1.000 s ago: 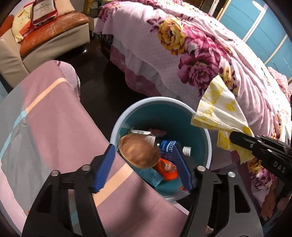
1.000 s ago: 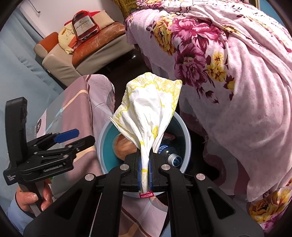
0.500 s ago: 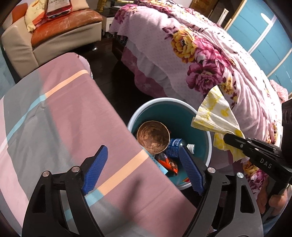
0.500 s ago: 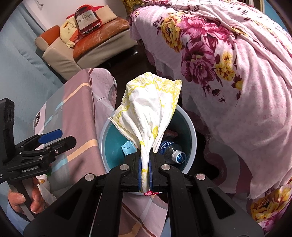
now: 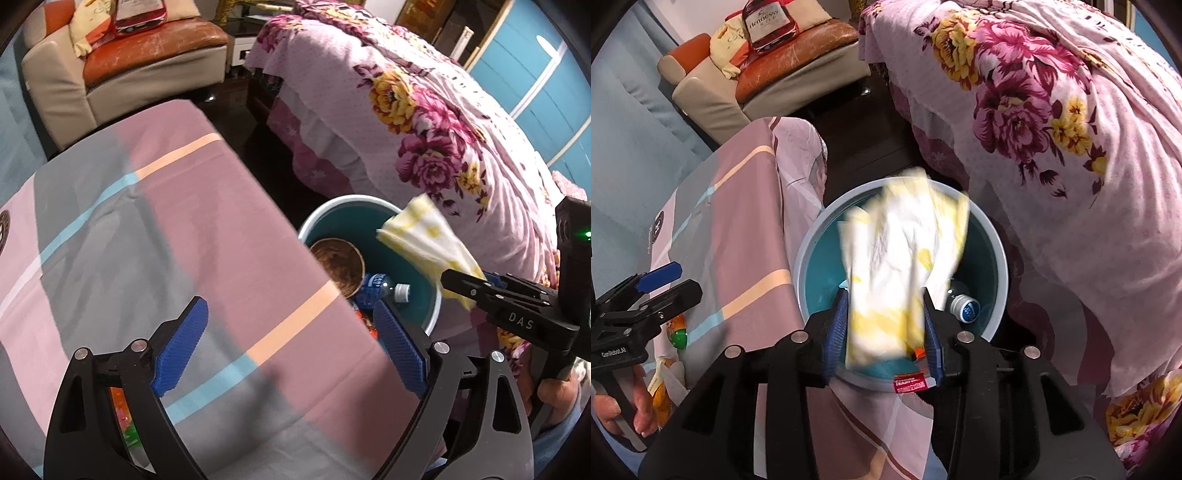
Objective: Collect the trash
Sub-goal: 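Open the right tool to drop the tissue into the bin, then move both tools back toward the egg toy and orange snack bag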
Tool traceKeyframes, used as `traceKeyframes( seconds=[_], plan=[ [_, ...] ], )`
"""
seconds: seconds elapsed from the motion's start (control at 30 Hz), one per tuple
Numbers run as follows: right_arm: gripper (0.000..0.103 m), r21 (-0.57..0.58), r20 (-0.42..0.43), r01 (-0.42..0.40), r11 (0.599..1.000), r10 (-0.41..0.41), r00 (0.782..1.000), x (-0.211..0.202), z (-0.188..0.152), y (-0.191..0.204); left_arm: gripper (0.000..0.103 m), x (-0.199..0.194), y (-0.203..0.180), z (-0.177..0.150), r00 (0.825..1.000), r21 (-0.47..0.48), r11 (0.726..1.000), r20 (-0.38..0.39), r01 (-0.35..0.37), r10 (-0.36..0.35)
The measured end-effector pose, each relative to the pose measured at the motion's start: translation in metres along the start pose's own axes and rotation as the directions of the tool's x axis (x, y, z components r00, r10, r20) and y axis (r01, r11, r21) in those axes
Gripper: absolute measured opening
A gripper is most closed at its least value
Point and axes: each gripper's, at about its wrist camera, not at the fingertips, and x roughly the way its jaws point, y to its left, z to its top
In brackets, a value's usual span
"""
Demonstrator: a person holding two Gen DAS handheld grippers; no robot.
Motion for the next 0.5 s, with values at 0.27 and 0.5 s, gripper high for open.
traceKeyframes(
  seconds=[0.27,0.5],
  plan=[
    [0.064,-0.013,0.014,0.019,1.0,-0.019,1.0,-0.016,-0.005,0.013,0.092,-0.015,0.024,-0.012,1.0,-0.05,0.999,0.007,-0.012,0.012],
    [0.071,-0.039,0.022,0.009,0.999,-0.008,1.0,-0.032,-0.021,0.038,0.092,-0.037,0.04,-0.03,0.999,-0.057,0.998,0.026,-0.027,0.029]
  ],
)
